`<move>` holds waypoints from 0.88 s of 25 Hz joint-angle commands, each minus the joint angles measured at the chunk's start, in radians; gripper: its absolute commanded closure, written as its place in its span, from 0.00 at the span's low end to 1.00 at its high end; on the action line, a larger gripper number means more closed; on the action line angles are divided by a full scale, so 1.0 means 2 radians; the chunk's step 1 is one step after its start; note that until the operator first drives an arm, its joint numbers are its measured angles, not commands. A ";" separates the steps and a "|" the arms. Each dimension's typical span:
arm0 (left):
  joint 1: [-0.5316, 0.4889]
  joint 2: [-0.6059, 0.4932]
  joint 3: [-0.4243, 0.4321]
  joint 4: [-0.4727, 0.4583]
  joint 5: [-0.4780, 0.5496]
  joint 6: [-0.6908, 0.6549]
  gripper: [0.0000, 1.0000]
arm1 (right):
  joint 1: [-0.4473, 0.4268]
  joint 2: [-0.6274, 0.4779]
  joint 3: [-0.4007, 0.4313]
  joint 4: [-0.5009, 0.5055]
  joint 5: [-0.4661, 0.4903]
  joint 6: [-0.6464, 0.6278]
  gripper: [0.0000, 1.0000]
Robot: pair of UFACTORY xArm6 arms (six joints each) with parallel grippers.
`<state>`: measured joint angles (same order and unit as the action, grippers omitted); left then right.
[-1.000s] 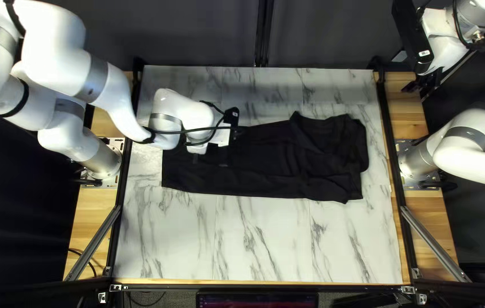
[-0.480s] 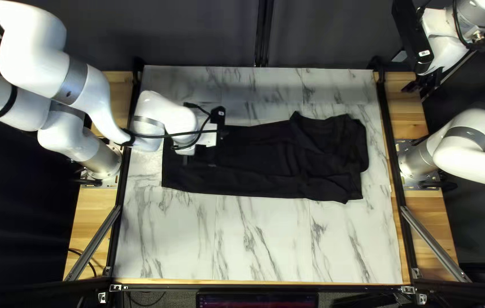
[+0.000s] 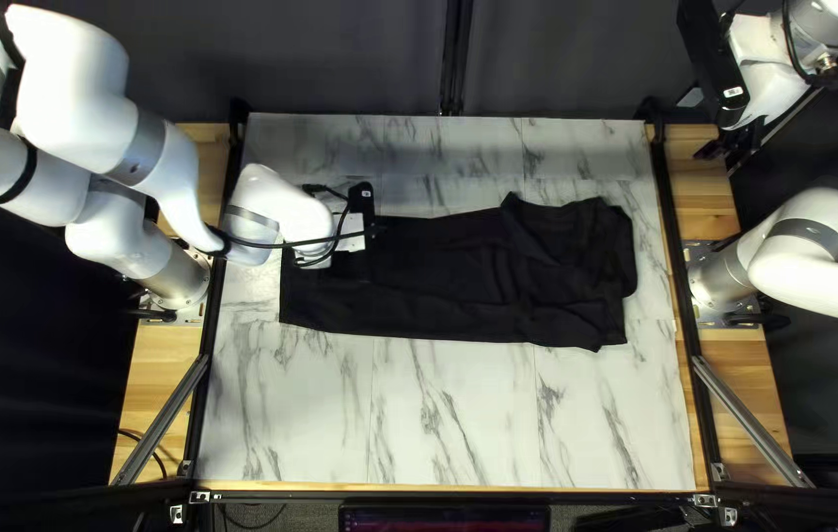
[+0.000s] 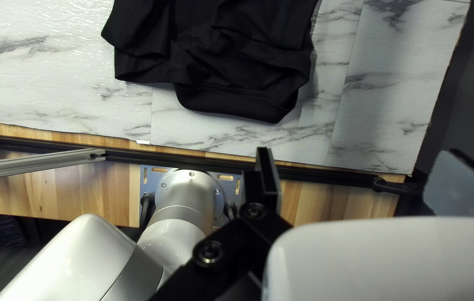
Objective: Fold t-shirt
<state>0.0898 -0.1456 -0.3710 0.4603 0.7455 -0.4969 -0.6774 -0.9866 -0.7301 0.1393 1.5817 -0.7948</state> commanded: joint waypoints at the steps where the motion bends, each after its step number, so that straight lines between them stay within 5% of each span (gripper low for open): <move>1: -0.006 -0.015 -0.002 -0.005 0.029 -0.014 1.00 | 0.000 0.000 0.000 0.000 0.000 0.000 0.00; 14: -0.068 -0.057 -0.029 -0.012 0.128 -0.063 1.00 | 0.000 0.000 0.000 0.000 0.000 0.000 0.00; 22: -0.085 0.014 -0.080 -0.014 0.163 -0.072 1.00 | 0.000 0.000 0.000 0.000 0.000 0.000 0.00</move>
<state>-0.0755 -0.1593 -0.5023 0.4342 1.0551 -0.6445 -0.6774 -0.9866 -0.7301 0.1393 1.5817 -0.7948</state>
